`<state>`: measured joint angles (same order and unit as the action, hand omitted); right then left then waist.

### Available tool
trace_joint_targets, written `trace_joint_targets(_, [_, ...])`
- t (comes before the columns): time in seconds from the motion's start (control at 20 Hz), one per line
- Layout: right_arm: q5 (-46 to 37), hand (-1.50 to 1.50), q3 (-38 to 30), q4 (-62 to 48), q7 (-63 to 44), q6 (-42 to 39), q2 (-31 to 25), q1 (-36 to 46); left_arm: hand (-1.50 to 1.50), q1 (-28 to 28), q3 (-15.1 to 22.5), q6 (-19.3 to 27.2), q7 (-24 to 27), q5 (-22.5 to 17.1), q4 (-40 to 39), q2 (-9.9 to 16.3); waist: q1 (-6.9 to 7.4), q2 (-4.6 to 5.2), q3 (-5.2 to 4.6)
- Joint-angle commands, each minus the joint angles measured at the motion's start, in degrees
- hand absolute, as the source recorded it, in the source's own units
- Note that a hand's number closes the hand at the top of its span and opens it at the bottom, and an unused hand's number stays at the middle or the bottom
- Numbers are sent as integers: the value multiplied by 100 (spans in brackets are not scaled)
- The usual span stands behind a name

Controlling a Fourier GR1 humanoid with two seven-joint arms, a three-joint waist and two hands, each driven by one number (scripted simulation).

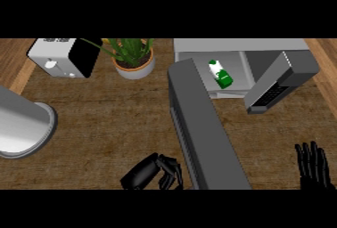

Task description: Pick up the milk, place it into the microwave and close the microwave

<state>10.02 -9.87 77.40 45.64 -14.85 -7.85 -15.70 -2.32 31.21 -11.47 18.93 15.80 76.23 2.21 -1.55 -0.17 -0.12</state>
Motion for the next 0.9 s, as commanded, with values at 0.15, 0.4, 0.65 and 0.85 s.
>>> trace_joint_targets(0.15, [499,-150,38,1639,-666,-425,-164,-873,150,-1168,1270,1248,133,-721,-1457,-215,-45,30,-1])
trace_joint_targets(0.4, [617,-150,209,2375,-864,-603,-190,-1230,150,-1955,2262,2172,-207,-1653,-1749,-218,-250,49,-10])
trace_joint_targets(0.65, [747,-150,245,2628,-1225,-720,-424,-927,150,-2643,2584,2749,-254,-2298,-1833,-218,-513,113,-23])
trace_joint_targets(0.85, [642,-150,353,2642,-1269,-784,-490,-850,150,-2948,2713,3100,-373,-2666,-1969,-217,-728,169,-24])
